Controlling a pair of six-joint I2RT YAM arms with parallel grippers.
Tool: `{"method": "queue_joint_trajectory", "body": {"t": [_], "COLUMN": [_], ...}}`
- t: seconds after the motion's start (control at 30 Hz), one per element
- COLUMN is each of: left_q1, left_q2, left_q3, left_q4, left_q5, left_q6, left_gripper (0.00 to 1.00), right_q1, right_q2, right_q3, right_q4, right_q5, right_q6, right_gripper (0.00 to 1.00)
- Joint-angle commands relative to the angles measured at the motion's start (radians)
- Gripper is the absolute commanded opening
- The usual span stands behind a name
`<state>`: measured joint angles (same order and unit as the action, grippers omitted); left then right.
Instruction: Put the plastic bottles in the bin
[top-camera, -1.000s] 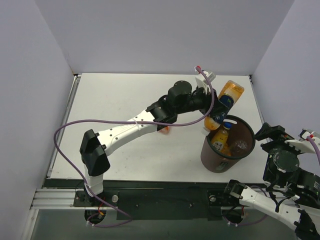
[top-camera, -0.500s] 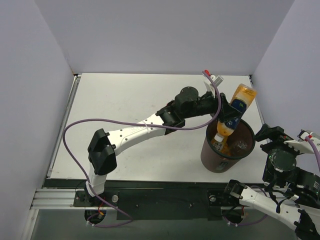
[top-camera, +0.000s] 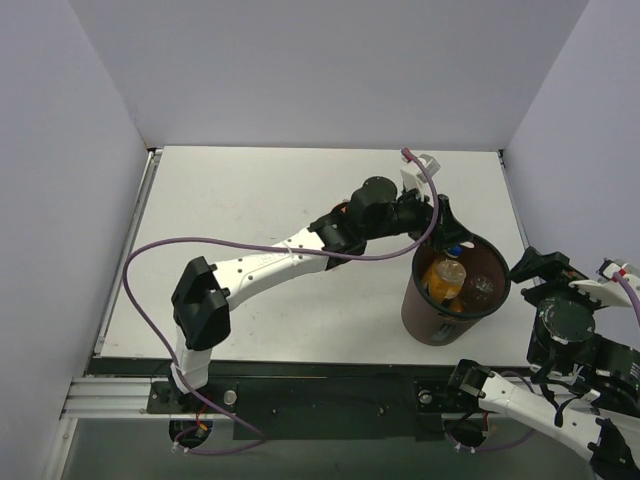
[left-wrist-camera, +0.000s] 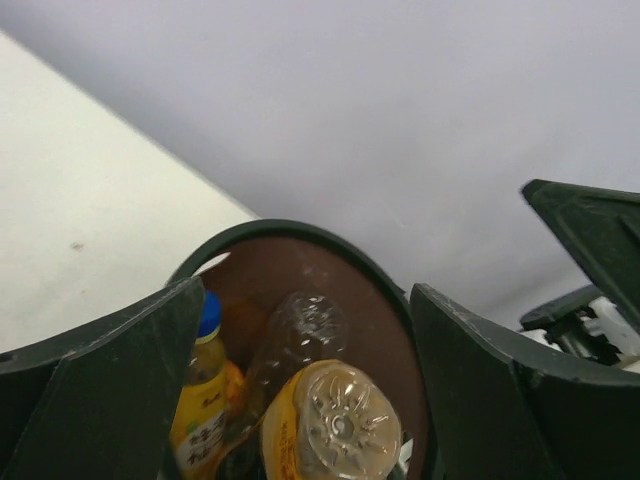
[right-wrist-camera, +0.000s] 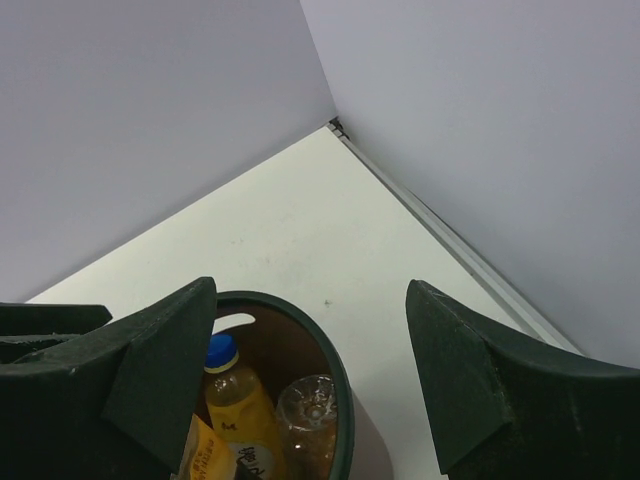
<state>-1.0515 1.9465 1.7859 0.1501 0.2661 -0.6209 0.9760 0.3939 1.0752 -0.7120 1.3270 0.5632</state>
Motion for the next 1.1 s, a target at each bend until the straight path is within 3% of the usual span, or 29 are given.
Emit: {"method": "queue_joint_trajectory", "body": {"t": [0.0,0.03,0.17,0.33,0.6,1.07], "left_q1": [0.050,0.060,0.169,0.334,0.351,0.323], "left_q2": [-0.148,-0.156,-0.159,0.029,0.213,0.316], "left_q3": [0.073,0.098,0.110,0.237,0.302,0.178], "left_q4": [-0.211,-0.322,-0.568,-0.891,-0.932,-0.859], "left_q5": [-0.186,-0.320,-0.578,-0.601,-0.489,-0.419], "left_q6": [0.067,0.070,0.043,0.015,0.200,0.270], "left_gripper": [0.96,0.96,0.97,0.97,0.97,0.95], "right_q1": [0.004,0.004,0.003,0.003,0.003,0.003], "right_q2": [0.049,0.054,0.092,0.137,0.157,0.175], "right_q3": [0.038,0.042,0.045,0.045,0.051,0.038], "right_q4": [-0.003,-0.001,0.022,0.025,0.046,0.069], "right_q5": [0.003,0.000,-0.026,-0.046,-0.066,-0.068], "right_q6": [0.009,0.007,-0.017,-0.003,-0.013,-0.020], "right_gripper": [0.71,0.71,0.71,0.71,0.71,0.71]}}
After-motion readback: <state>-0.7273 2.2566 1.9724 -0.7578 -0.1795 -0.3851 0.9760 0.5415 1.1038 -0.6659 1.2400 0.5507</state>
